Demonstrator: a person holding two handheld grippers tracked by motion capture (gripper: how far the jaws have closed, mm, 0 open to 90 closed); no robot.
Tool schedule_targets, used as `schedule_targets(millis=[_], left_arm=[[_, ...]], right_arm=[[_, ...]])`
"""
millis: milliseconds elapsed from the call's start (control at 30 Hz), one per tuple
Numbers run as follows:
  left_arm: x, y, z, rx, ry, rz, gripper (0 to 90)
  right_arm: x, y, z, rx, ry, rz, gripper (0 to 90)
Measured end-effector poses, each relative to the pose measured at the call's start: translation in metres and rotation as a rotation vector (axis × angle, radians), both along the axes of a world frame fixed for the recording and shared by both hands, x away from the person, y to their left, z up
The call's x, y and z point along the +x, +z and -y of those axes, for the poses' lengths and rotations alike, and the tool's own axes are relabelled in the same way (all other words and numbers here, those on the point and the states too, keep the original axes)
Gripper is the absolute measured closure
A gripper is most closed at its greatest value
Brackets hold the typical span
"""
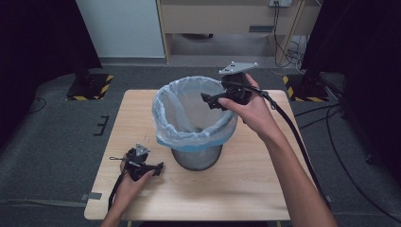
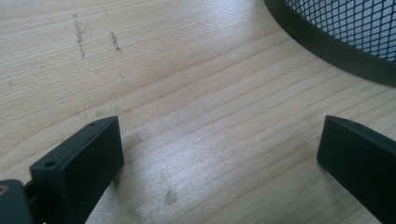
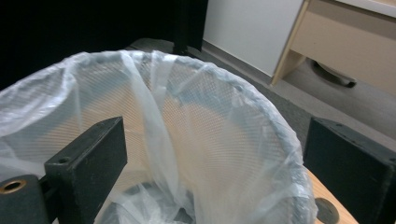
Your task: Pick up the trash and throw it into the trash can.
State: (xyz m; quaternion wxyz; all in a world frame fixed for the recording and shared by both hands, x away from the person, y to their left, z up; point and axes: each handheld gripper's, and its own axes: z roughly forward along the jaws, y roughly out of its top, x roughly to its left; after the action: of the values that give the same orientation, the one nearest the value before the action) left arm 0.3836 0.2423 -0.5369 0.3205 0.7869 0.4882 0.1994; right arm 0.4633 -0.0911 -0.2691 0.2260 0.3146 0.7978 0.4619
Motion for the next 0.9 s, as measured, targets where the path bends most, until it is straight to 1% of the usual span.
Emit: schedule_targets(millis=[33, 133, 267, 567, 700, 900], left_arm=[[0.0, 0.0, 0.0, 0.0, 0.0, -0.001, 0.0], [0.0, 0.0, 0.0, 0.0, 0.0, 0.0, 0.0], [0.0, 0.0, 0.0, 0.0, 0.0, 0.0, 0.0], [0.0, 0.0, 0.0, 0.0, 0.0, -0.001, 0.0], [0.0, 0.0, 0.0, 0.0, 0.0, 0.0, 0.0], [0.0, 0.0, 0.0, 0.0, 0.0, -0.001, 0.0]], right_arm=[[0.001, -0.001, 0.0, -0.007, -0.006, 0.002, 6.3], [0.004, -0.001, 0.0, -0.003, -0.021, -0.001, 6.3], [0.006, -0.001, 0.001, 0.008, -0.027, -0.001, 6.4], [0.007, -0.001, 0.002, -0.004, -0.049, -0.009, 5.3], [0.009, -0.002, 0.002, -0.002, -0.07, -0.016, 4.8], [0.012, -0.002, 0.003, 0.001, -0.078, -0.016, 4.9]])
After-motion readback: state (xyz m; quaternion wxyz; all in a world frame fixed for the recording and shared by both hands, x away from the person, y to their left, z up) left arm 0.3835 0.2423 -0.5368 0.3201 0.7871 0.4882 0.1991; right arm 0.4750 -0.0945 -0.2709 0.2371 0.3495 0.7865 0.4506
